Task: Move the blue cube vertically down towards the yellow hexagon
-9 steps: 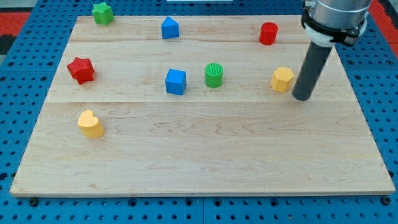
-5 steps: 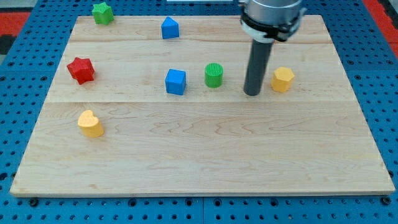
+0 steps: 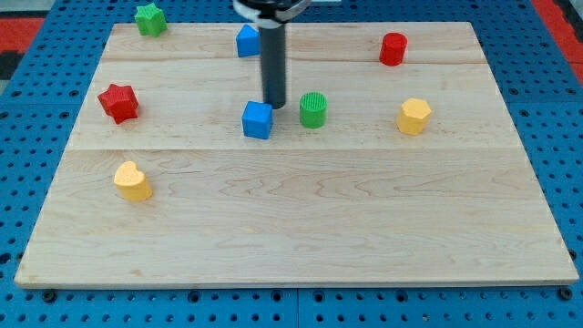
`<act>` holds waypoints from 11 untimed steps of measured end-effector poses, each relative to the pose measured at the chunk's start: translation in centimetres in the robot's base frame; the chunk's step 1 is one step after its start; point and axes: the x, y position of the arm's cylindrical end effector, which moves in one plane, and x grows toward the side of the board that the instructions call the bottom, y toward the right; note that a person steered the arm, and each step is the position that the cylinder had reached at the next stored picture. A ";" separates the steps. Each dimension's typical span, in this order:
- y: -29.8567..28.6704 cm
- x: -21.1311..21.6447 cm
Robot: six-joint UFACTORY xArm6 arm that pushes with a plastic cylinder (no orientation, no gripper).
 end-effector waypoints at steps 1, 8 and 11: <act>-3.2 1.2; 12.4 14.7; 13.6 17.7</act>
